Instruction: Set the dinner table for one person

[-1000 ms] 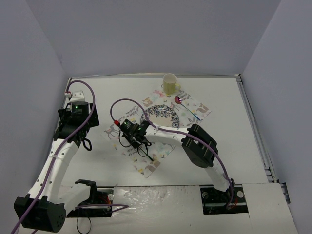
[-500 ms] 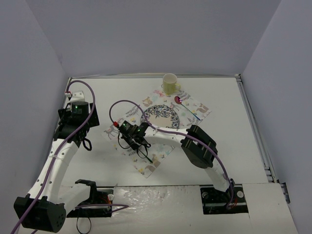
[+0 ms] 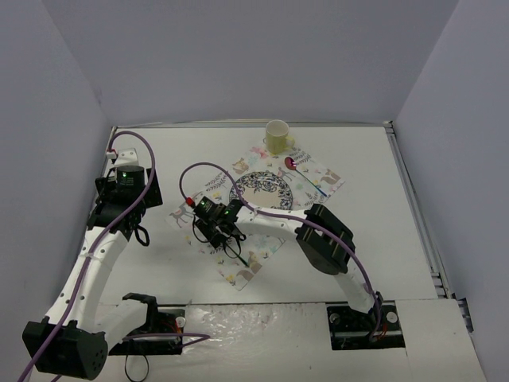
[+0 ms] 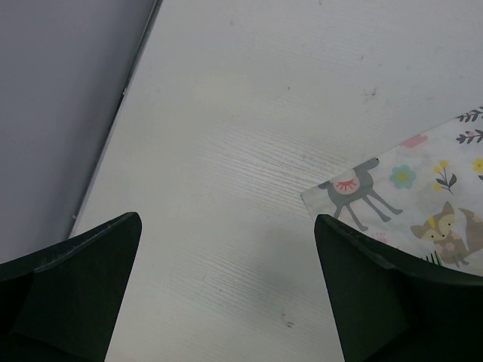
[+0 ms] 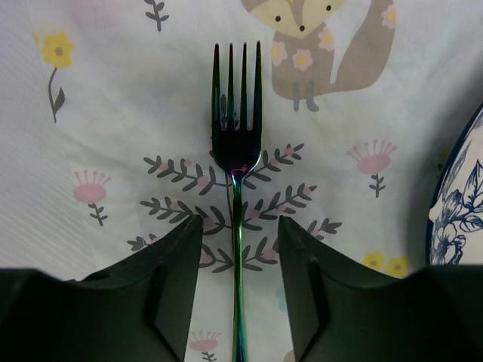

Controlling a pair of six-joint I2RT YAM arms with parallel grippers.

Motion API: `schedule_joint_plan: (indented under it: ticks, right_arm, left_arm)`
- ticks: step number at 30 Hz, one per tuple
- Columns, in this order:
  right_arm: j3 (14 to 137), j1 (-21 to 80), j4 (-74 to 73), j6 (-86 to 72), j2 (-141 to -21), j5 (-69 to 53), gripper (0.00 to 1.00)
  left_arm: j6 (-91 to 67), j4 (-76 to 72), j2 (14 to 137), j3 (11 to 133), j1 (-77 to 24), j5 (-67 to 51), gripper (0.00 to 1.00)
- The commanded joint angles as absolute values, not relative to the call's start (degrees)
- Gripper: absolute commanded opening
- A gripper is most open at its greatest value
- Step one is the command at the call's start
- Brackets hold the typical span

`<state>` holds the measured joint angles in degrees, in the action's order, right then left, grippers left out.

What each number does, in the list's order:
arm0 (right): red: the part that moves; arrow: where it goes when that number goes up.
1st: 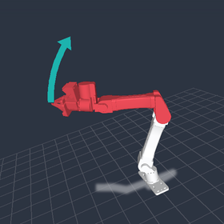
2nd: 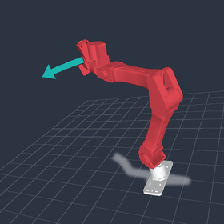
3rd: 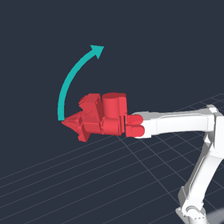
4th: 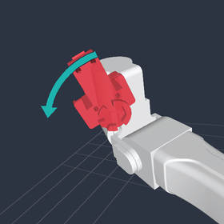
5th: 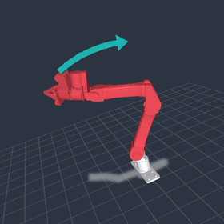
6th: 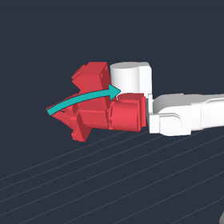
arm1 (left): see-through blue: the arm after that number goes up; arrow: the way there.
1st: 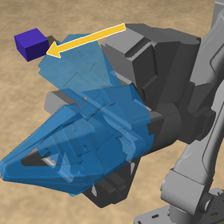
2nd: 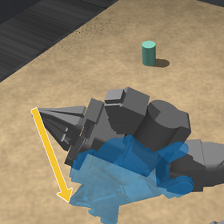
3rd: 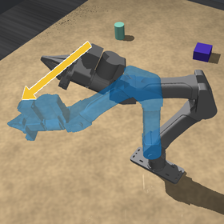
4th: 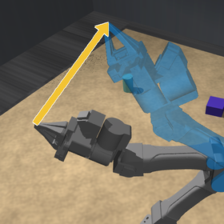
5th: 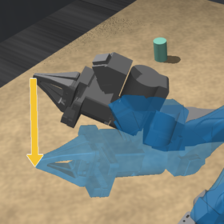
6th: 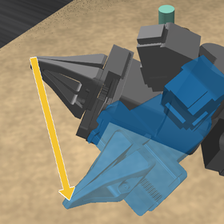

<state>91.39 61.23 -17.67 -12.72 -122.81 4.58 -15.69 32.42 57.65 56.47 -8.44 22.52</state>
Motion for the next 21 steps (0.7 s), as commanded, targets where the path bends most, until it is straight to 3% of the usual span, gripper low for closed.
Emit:
schedule_joint_plan:
  ticks: [1,4,13,21]
  right_arm:
    - [92.0,61.9,-17.6,-13.2,-113.3,9.4,0.48]
    - [90.9,61.7,-17.6,-13.1,-108.8,13.0,0.64]
    - [82.0,57.3,-17.4,-13.1,-89.2,28.5,0.93]
    - [68.2,46.4,-13.3,-12.5,-67.6,36.5,1.0]
  left_arm:
    - [-17.1,30.0,56.4,58.5,-7.7,21.6,0.97]
    - [-18.0,31.1,55.8,59.8,-7.6,20.4,0.97]
    - [-17.1,35.6,50.7,64.8,-7.6,16.0,0.97]
    - [-15.8,40.5,46.0,68.7,-7.5,13.9,0.97]
